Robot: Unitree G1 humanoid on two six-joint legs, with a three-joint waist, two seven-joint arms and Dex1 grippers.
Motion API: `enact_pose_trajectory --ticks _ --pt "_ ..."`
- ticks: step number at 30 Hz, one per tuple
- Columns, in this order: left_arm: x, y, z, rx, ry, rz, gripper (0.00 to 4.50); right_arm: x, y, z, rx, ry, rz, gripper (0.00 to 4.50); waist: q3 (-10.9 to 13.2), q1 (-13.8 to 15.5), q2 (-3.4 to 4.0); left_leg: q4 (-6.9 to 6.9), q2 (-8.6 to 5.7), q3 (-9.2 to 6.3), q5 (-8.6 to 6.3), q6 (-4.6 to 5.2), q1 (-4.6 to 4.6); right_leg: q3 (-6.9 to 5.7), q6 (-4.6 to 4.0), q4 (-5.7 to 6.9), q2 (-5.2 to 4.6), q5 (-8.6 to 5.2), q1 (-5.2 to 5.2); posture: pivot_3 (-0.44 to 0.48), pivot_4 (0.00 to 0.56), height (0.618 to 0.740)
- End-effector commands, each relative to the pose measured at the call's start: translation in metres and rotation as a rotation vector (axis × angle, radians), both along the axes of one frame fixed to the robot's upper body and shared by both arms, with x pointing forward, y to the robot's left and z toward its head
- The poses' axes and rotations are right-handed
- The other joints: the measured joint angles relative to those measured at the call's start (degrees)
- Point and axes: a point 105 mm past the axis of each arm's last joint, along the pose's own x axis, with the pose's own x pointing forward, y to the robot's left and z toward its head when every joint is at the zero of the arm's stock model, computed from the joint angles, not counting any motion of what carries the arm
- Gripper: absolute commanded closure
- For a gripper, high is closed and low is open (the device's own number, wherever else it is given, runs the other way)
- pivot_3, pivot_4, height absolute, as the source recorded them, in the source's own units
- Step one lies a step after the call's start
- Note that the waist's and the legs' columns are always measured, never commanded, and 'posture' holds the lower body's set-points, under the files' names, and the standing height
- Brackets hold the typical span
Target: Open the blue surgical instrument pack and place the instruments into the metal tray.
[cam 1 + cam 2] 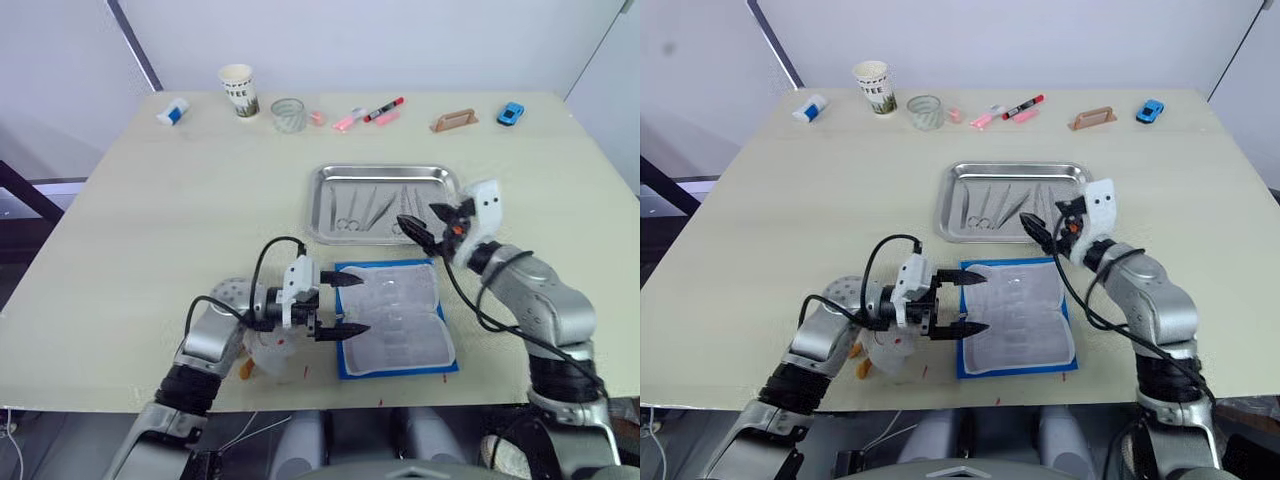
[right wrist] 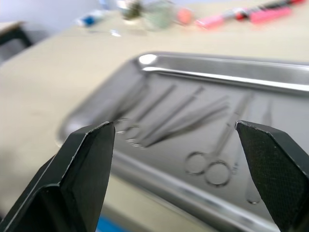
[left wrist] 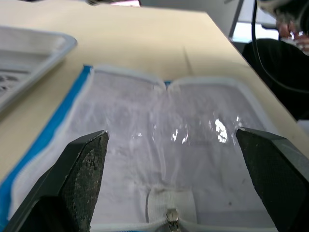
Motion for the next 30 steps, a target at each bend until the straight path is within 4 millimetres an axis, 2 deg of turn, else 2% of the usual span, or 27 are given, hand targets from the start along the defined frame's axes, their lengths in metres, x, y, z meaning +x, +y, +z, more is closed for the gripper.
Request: enact_pose_trajectory --ticks 1,5,8,12,19,24,30 --pt "0.001 0.009 0.027 -0.096 -0.002 0.081 0.0 -0.026 -0.007 0.016 -0.026 -0.114 0.167 0.14 0.02 0.12 0.0 0.01 -0.02 0.01 0.0 0.0 0.01 0.01 0.0 0.0 0.0 0.0 0.01 0.0 0.15 0.74" --pt "-0.009 0.031 0.034 -0.126 0.063 0.129 0.0 -0.046 -0.034 0.002 -0.103 -0.075 0.263 0.06 0.11 0.39 -0.12 0.02 0.0 0.03 0.0 0.0 0.03 0.01 0.01 -0.03 -0.02 0.0 0.04 0.0 0.15 0.74" --pt "-0.014 0.049 0.032 -0.117 0.091 0.202 0.0 -0.062 -0.054 -0.008 -0.154 -0.052 0.313 0.06 0.14 0.41 -0.16 0.02 -0.01 0.04 0.0 0.0 0.06 0.02 0.01 -0.03 0.0 0.0 0.05 0.0 0.15 0.74" --pt "-0.027 0.097 0.022 -0.079 0.144 0.375 0.0 -0.099 -0.099 -0.024 -0.22 -0.004 0.341 0.06 0.14 0.71 -0.2 0.02 -0.02 0.03 0.0 0.0 0.09 0.02 0.0 -0.04 0.01 -0.02 0.08 0.0 0.15 0.74" --pt "-0.042 0.156 0.008 -0.018 0.199 0.588 0.0 -0.131 -0.154 -0.031 -0.263 0.038 0.22 0.06 0.28 0.74 -0.27 0.05 0.04 0.07 -0.04 0.05 0.23 0.02 0.07 -0.2 -0.11 -0.1 0.29 0.0 0.15 0.74" --pt "-0.05 0.191 0.001 0.031 0.22 0.714 0.0 -0.144 -0.173 -0.031 -0.271 0.044 0.134 0.06 0.29 0.73 -0.27 0.01 0.04 0.08 -0.05 0.04 0.39 0.02 -0.12 -0.21 -0.1 -0.23 0.41 0.0 0.15 0.74" --pt "-0.048 0.198 -0.003 0.05 0.227 0.745 0.0 -0.146 -0.175 -0.034 -0.274 0.04 0.115 0.06 0.29 0.84 -0.28 0.01 0.08 0.09 -0.05 0.04 0.39 0.02 -0.12 -0.21 -0.15 -0.23 0.41 0.0 0.15 0.74"
